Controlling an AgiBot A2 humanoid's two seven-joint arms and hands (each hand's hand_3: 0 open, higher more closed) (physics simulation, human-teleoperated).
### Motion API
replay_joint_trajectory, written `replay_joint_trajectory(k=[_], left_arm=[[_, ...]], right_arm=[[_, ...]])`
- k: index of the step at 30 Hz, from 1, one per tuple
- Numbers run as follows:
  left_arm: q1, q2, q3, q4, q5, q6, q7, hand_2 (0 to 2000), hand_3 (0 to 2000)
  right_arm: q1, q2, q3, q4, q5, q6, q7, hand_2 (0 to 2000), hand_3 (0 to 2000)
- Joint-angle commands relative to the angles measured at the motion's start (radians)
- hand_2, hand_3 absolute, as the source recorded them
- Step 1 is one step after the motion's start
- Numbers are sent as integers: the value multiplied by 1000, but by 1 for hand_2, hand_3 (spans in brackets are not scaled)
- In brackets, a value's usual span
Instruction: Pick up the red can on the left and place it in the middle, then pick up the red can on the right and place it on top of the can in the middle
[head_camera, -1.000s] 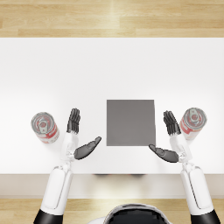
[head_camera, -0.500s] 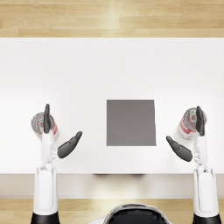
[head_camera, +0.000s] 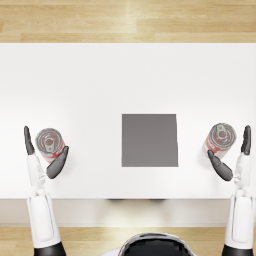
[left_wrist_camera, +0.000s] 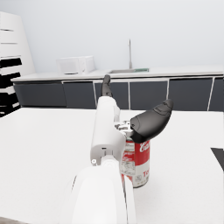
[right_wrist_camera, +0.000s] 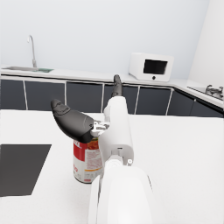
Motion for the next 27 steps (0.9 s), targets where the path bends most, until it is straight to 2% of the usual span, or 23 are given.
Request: replay_joint_trajectory(k=[1, 11, 21, 27], left_arm=[[2, 1, 21, 106, 0, 0, 0, 0, 0], [72, 12, 46, 307, 0, 1, 0, 0, 0], [140, 25, 64, 438, 0, 1, 0, 0, 0], [166, 33, 51, 528, 0, -15, -3, 0, 0]], right_arm=[[7, -1, 24, -97, 0, 0, 0, 0, 0], [77, -21, 60, -319, 0, 0, 0, 0, 0], [156, -44, 79, -505, 0, 0, 0, 0, 0], [175, -55, 76, -558, 0, 0, 0, 0, 0]])
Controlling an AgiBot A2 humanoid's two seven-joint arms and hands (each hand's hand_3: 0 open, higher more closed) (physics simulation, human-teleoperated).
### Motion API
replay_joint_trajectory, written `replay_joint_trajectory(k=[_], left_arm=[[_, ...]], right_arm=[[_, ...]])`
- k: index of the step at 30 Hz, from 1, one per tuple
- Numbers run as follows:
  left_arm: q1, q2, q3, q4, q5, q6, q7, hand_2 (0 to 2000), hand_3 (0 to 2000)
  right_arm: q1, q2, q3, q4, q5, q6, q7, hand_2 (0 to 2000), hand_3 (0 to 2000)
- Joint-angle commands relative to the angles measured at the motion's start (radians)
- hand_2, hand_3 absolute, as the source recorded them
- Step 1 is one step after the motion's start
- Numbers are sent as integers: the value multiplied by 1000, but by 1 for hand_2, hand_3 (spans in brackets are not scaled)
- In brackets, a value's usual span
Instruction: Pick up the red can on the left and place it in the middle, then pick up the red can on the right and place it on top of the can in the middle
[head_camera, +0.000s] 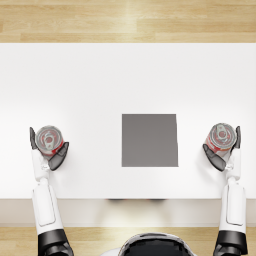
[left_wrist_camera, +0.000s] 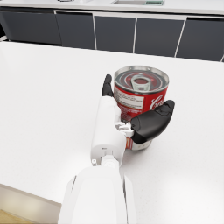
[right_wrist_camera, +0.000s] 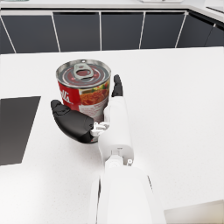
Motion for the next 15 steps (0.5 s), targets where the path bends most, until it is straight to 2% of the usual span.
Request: replay_joint_trajectory(k=[1, 3, 4, 5, 6, 7, 8, 9, 13, 15], left_arm=[[29, 0, -8, 55, 0, -2, 0, 0, 0], [36, 3, -5, 49, 0, 0, 1, 0, 0], [31, 5, -10, 40, 0, 1, 1, 0, 0], [24, 7, -23, 12, 0, 2, 1, 1361, 327], [25, 9, -31, -1, 0, -10, 2, 2000, 653], [14, 12, -30, -40, 0, -22, 4, 2000, 980], [6, 14, -24, -78, 1, -28, 3, 2000, 1307], [5, 16, -17, -114, 1, -22, 3, 2000, 1520], [-8, 23, 82, -307, 1, -26, 1, 2000, 1520], [-6, 27, 154, -353, 1, -30, 1, 2000, 1520]], right_arm=[[31, -3, 0, -35, 0, 0, 0, 0, 0], [37, -7, 10, -32, 0, 0, 0, 0, 0], [28, -8, 0, -11, 0, 0, 0, 1361, 327], [25, -9, -8, 0, 0, 17, -1, 2000, 653], [19, -11, -6, 16, 0, 43, -2, 2000, 980], [16, -13, -18, 26, 0, 50, -1, 2000, 1307], [16, -15, -19, 39, 0, 53, 1, 2000, 1520], [16, -17, -21, 74, 0, 44, 4, 2000, 1520], [13, -22, -1, 213, 0, 49, 7, 2000, 1520], [21, -25, 18, 275, 0, 53, 8, 2000, 1520]])
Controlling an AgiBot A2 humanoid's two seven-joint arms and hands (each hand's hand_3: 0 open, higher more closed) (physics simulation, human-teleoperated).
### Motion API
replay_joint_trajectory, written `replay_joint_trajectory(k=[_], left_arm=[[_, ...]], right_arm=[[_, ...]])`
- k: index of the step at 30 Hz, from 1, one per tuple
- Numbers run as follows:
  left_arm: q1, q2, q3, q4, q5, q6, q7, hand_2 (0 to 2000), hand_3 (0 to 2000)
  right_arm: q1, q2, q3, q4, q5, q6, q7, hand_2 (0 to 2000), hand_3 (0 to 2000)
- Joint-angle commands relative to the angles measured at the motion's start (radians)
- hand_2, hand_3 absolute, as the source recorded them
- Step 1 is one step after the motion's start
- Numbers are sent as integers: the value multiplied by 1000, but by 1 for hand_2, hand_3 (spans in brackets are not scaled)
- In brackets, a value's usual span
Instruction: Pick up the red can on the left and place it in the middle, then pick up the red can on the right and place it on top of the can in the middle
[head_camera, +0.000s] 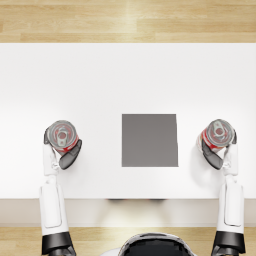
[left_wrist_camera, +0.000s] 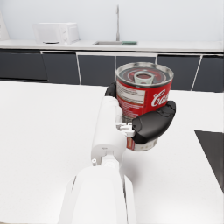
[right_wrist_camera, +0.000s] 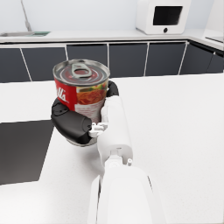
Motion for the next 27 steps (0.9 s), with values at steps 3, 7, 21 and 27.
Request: replay_joint_trajectory(k=[3, 7, 21, 27], left_arm=[[35, 13, 213, -141, 0, -4, -1, 2000, 1520], [52, 36, 359, -144, 0, -6, -1, 2000, 1520], [192, 162, 593, 133, 0, -20, -305, 2000, 1520], [215, 192, 607, 238, 0, -25, -344, 2000, 1520]], right_arm=[[30, -4, 56, 185, 0, 3, 1, 2000, 1520], [45, -13, 75, 239, 0, 3, 1, 2000, 1520], [55, -37, 106, 298, 0, 13, 1, 2000, 1520], [57, -46, 127, 335, 0, 11, 0, 2000, 1520]])
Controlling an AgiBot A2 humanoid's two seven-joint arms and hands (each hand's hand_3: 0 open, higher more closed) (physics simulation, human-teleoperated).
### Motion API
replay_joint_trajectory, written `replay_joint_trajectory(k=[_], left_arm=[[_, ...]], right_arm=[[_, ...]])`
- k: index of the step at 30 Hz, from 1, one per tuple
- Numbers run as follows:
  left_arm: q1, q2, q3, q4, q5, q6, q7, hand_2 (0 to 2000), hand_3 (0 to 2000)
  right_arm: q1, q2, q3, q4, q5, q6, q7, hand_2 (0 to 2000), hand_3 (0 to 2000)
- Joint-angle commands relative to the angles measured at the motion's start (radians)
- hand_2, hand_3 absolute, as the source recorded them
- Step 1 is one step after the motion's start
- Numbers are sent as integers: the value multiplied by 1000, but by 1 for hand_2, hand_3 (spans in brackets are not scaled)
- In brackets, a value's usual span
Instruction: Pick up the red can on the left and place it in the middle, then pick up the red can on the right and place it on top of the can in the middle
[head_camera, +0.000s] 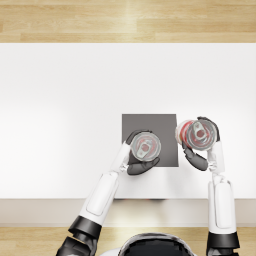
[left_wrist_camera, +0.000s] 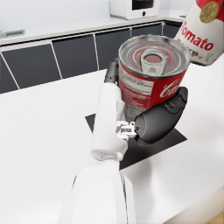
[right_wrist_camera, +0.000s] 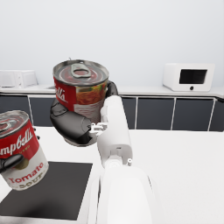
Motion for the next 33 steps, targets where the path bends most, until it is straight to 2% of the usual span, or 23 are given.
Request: replay_joint_trajectory(k=[1, 10, 11, 12, 14, 15, 17, 20, 23, 24, 25, 27, 28, 30, 33], left_arm=[[29, 19, 2, 44, 0, -1, -2, 2000, 1520], [38, 43, -24, 95, 0, -4, -6, 2000, 1520], [49, 50, -29, 120, 0, -5, -6, 639, 1193], [39, 47, -33, 103, 0, 5, -5, 0, 867], [22, 42, -37, 70, 0, 27, -3, 0, 213], [10, 38, -36, 49, 0, 39, -3, 0, 0], [-15, 28, -32, -4, -1, 54, -3, 0, 0], [-88, -7, -35, -170, -1, 65, -2, 0, 0], [-187, -74, -63, -388, -1, 69, -2, 0, 0], [-226, -98, -90, -462, -1, 70, 14, 0, 0], [-253, -115, -119, -518, -1, 70, 44, 0, 0], [-309, -140, -225, -614, -1, 70, 180, 0, 0], [-334, -140, -305, -643, -1, 70, 227, 0, 0], [-369, -136, -406, -659, -1, 70, 285, 0, 0], [-423, -120, -531, -639, -1, 70, 324, 0, 0]], right_arm=[[21, -5, 10, 37, 0, 0, 0, 2000, 1520], [71, -31, 62, 73, 0, -5, 1, 2000, 1520], [76, -35, 68, 76, 0, -6, 1, 2000, 1520], [80, -38, 77, 77, 0, -5, 2, 2000, 1520], [98, -48, 105, 70, 0, -5, 1, 2000, 1520], [109, -54, 121, 67, 0, -6, 2, 2000, 1520], [128, -66, 144, 52, 0, -7, 2, 2000, 1520], [170, -92, 191, 39, 0, -7, 2, 2000, 1520], [199, -112, 212, 4, 0, -4, 2, 2000, 1520], [208, -117, 219, -8, 0, -14, 2, 2000, 1520], [209, -120, 225, -10, 0, 0, 2, 2000, 1520], [211, -125, 237, -21, 0, -2, -28, 2000, 1520], [216, -129, 238, -33, 0, -4, -52, 2000, 1520], [212, -131, 252, -48, 0, 0, -145, 2000, 1520], [218, -140, 278, -100, 0, -18, -237, 2000, 1520]])
